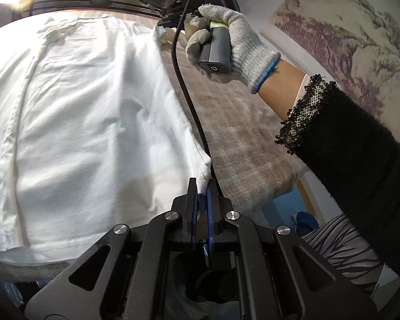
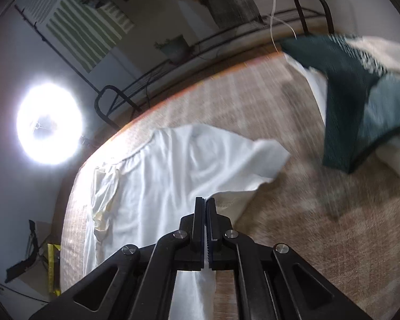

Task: Fold small clothes
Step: 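Fold the second side edge inward over the shirt body with both tools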

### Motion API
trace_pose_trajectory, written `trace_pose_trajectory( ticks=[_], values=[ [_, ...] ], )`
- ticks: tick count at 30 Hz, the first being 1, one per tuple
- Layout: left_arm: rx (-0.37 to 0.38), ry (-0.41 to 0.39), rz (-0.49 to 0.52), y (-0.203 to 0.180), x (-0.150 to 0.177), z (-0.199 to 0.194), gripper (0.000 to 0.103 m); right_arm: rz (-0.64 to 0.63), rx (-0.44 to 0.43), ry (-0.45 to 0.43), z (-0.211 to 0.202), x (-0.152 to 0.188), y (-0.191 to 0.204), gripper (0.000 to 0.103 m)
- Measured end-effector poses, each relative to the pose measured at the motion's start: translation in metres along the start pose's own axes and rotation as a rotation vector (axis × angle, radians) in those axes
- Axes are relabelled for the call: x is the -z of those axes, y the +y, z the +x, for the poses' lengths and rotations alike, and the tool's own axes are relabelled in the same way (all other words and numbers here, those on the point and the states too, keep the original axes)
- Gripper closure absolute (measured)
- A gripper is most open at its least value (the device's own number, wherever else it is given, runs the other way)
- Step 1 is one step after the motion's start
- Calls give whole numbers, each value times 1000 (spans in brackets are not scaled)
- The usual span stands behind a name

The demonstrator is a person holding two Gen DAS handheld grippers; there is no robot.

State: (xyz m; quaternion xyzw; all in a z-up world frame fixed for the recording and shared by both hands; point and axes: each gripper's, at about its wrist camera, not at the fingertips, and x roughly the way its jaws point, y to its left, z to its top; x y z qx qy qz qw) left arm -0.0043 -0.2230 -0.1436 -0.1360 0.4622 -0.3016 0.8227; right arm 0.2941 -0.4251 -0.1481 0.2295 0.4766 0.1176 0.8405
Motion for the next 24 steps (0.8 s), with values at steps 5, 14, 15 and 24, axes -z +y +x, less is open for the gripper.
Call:
trace_pose_trajectory(
  ticks=[5,14,15,24],
  values=[
    [6,-33,-47,18,2,-19,99,-88,28,-14,-2,-3,35,103],
    [-48,-64,-113,47,13,-48,100,-255,34,10,22,3,115,103],
    [-57,-64,-124,52,16,-50,100,-272,30,15,26,4,124,103],
    [-120,-40,-198,85,33,-53,100,-416,27,167,99,41,181,103]
  ],
)
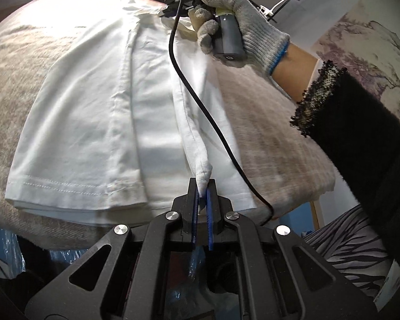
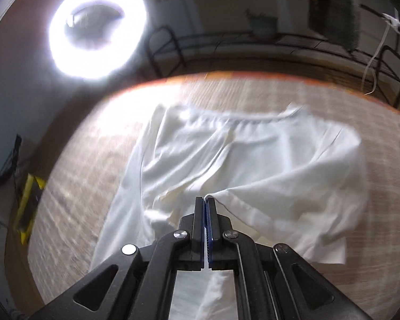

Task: Fold small clothes
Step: 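Fold the second side edge inward over the shirt body with both tools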

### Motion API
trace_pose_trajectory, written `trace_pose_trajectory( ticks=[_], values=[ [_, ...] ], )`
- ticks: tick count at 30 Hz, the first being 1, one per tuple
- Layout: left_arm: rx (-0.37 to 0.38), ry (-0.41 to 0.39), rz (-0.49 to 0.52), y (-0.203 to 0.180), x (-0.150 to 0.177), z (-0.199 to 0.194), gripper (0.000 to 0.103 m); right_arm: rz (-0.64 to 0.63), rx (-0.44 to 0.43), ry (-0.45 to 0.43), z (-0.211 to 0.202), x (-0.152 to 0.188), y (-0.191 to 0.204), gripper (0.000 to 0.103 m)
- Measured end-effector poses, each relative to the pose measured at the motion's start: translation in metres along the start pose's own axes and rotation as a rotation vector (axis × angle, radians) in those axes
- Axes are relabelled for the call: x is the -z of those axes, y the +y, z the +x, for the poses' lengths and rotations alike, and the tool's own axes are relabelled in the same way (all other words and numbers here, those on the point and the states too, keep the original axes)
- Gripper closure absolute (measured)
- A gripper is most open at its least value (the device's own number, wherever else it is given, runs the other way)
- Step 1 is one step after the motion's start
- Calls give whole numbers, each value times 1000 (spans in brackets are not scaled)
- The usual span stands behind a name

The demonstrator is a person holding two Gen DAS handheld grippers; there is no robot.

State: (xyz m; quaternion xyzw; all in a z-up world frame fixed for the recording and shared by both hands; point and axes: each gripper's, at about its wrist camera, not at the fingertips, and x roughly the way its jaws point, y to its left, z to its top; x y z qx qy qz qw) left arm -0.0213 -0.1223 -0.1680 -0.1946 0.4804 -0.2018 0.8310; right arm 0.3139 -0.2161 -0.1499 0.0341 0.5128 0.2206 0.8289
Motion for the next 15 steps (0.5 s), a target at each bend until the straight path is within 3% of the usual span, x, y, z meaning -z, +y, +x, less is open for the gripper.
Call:
trace_pose_trajectory(
  ticks=[2,4,9,11,15],
  values=[
    [-3,-3,5,0,1,0,100,-5,-23,47,10,7,2,98],
    [0,-6,6,1,2,-1,100,0,-54,59,4,10,-5,73],
    [16,-10,-11,6,3,-2,100,96,-175,-67,-54,1,-49,62],
    [24,-8,-16,7,3,-2,100,151,-127,-114,-70,-3,-72,56],
    [20,-10,3,5,4,-2,100,269,-5,-100,-70,0,-116,57]
  ],
)
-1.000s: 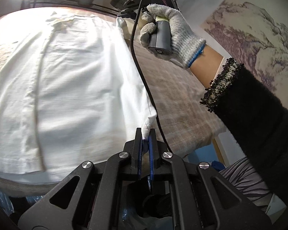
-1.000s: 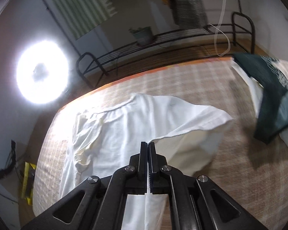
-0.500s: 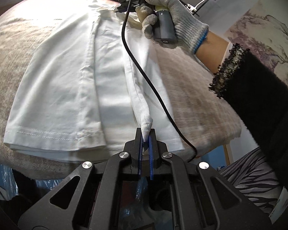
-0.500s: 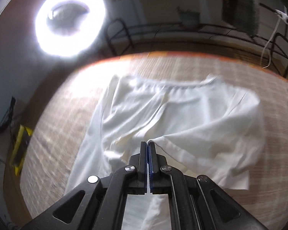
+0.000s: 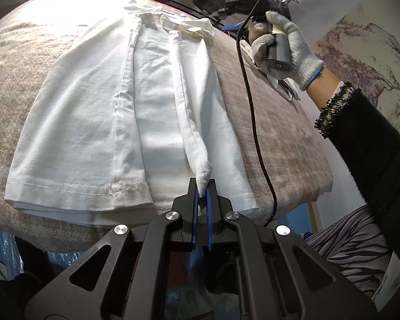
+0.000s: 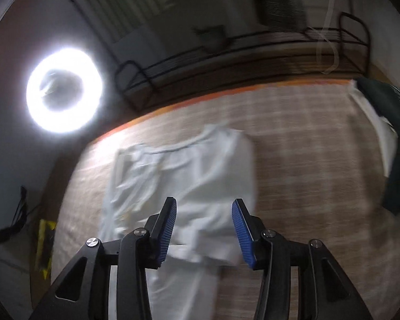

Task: Fold small clothes
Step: 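Fold the second side edge inward over the shirt body with both tools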

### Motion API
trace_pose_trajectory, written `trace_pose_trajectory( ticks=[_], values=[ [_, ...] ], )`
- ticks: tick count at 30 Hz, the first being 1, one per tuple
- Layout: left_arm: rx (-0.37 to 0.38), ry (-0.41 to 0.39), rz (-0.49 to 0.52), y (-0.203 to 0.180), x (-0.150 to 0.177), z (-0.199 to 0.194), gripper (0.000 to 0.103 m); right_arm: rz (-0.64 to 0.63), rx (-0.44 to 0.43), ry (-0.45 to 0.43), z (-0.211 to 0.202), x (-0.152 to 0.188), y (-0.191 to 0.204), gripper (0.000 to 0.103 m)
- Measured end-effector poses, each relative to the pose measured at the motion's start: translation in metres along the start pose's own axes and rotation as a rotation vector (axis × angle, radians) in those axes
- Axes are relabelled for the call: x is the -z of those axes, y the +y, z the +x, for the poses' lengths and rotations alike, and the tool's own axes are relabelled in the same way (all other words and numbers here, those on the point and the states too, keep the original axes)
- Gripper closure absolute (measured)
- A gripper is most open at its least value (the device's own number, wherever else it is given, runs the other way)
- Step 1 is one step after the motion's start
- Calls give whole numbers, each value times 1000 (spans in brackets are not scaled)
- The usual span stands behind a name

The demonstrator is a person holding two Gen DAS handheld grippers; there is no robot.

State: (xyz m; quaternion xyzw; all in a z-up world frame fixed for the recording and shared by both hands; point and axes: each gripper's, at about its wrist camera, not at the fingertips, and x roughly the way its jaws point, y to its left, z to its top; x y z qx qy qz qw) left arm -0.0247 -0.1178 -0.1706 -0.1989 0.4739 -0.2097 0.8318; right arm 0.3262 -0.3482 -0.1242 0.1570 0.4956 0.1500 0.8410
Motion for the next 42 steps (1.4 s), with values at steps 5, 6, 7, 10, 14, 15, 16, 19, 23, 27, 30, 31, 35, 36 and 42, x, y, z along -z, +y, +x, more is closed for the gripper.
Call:
trace_pose_trajectory(
  ticks=[5,6,7,10,14,15,16,19,23,27,30,31,35,36,42],
  values=[
    [7,0,-5,-1,-1,1,100,15,-22,60,17,6,-4,61],
    [7,2,-6,-1,-1,1,100,-19,-16,77,22,8,5,61],
    [8,3,-6,-1,-1,1,100,-50,6,89,26,9,13,61],
    [8,6,-5,1,-1,2,100,-117,96,131,39,14,30,64],
    [14,4,-15,4,-1,0,100,-168,139,171,51,16,36,102],
    [16,2,-16,5,-1,0,100,-180,150,172,50,16,38,103],
    [19,0,-17,5,-1,-1,100,-190,160,165,48,15,39,103],
    [27,-6,-17,6,-2,-3,100,-211,165,128,31,4,43,103],
    [41,-18,-20,7,-2,-9,100,-206,144,95,12,-20,53,103],
    [43,-34,-25,10,-1,-14,100,-168,94,79,11,-40,71,103],
    [43,-32,-44,17,0,-14,100,-169,73,78,23,-53,94,103],
    [44,-28,-53,20,0,-14,100,-175,70,78,28,-53,101,103],
    [37,-16,-80,31,1,-12,100,-225,65,97,62,-60,134,103],
    [34,-15,-82,32,1,-11,100,-236,67,107,74,-61,141,103],
    [20,-6,-78,34,6,-8,100,-223,55,152,126,-52,151,103]
  ],
)
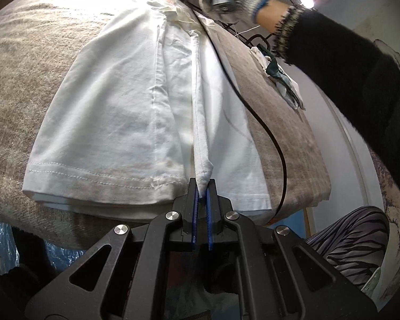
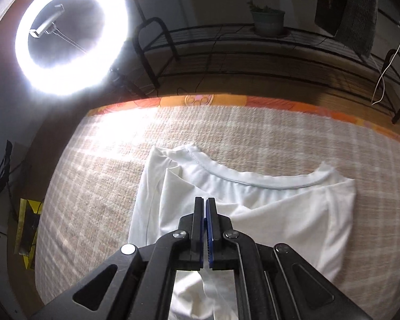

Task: Fold small clothes
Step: 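Fold the second side edge inward over the shirt body with both tools, then open both tools and lift them off the shirt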

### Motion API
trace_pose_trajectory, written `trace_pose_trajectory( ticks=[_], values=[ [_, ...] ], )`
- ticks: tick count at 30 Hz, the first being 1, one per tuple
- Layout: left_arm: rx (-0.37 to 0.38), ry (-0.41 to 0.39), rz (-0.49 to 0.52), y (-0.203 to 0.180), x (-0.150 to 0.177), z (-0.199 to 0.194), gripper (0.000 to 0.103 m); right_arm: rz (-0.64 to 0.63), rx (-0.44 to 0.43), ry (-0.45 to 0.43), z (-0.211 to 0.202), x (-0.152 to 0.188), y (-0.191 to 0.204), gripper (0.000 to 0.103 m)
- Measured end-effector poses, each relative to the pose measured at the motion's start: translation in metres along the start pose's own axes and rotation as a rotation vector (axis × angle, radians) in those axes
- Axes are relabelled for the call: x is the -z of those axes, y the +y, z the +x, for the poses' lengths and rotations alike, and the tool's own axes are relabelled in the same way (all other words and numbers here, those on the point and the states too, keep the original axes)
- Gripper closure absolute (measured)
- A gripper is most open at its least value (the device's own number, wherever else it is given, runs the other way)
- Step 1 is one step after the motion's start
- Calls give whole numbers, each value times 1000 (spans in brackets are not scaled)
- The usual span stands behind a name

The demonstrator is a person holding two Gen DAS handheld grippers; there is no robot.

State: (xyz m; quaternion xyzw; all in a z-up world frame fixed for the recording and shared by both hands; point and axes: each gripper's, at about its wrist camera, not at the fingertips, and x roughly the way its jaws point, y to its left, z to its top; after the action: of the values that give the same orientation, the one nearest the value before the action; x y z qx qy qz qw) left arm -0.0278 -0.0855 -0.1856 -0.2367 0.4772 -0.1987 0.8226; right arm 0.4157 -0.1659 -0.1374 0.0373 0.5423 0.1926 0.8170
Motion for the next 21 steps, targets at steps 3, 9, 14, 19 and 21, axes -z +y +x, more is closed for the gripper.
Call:
trace_pose_trajectory(
  ticks=[3,9,14,19,21],
  values=[
    [0,1,24,-4,2,-2,100,-6,27,15,16,3,2,101],
    [-14,-24,78,-19,6,-7,100,-9,8,-39,-31,13,-12,69],
    [-9,-40,80,-24,5,-9,100,-128,1,44,-72,63,-10,69],
    [-10,-37,75,-24,4,-6,100,-263,127,154,-53,110,-1,70],
    [-8,-28,63,-22,4,-3,100,-231,143,185,-42,114,-7,71]
  ],
)
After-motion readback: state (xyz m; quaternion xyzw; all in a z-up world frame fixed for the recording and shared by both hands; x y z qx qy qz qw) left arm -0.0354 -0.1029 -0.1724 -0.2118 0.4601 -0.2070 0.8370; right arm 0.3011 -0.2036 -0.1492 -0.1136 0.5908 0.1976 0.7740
